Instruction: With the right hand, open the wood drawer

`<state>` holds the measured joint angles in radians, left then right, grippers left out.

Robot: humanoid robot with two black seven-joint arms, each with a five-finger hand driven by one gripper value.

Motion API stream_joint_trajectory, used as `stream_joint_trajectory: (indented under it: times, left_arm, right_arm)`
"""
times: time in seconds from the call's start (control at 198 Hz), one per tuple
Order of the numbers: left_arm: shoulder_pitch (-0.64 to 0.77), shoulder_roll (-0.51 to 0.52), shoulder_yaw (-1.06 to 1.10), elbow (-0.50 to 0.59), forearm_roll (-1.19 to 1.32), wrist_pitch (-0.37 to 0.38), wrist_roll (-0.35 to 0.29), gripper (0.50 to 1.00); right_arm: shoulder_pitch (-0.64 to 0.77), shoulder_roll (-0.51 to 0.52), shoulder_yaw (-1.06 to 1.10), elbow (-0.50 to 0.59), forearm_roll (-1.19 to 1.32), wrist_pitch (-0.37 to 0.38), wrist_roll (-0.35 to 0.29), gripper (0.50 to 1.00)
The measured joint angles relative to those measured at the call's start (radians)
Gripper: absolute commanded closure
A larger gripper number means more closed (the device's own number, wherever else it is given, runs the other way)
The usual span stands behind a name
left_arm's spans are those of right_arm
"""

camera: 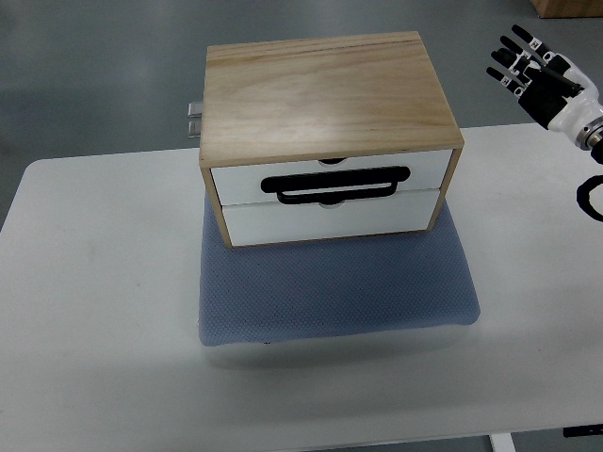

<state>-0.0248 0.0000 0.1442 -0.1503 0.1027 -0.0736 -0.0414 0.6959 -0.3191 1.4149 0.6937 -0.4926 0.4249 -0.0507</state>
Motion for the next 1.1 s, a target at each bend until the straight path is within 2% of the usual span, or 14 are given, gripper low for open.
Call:
stream_joint_trajectory:
  times: [0.121,0.227,0.409,0.575,0.777,0.918,1.1]
  left_arm:
    - [0.000,0.000,0.000,0.000,0.000,0.000,0.000,0.500]
    - [0.000,0.000,0.000,0.000,0.000,0.000,0.000,0.500]
    - [0.000,0.000,0.000,0.000,0.000,0.000,0.000,0.500]
    - [0.000,0.000,0.000,0.000,0.000,0.000,0.000,0.500]
    - [0.000,0.000,0.000,0.000,0.000,0.000,0.000,0.500]
    - [0.000,0.000,0.000,0.000,0.000,0.000,0.000,0.500]
    - [0.000,0.000,0.000,0.000,0.000,0.000,0.000,0.500]
  right_arm:
    - [0.001,-0.011,-0.014,0.001,0.001,0.028,0.001,0.566]
    - [0.003,-0.073,-0.082,0.002,0.008,0.038,0.012,0.566]
    - [0.079,-0.209,-0.336,0.008,0.086,0.041,0.139,0.566]
    - [0.235,-0.369,-0.724,0.043,0.251,0.065,0.254,0.568]
    - [0.463,-0.454,-1.089,0.127,0.327,0.103,0.324,0.568]
    - [0.605,-0.488,-1.254,0.205,0.329,0.169,0.342,0.568]
    - [0.764,-0.500,-1.413,0.334,0.291,0.186,0.342,0.568]
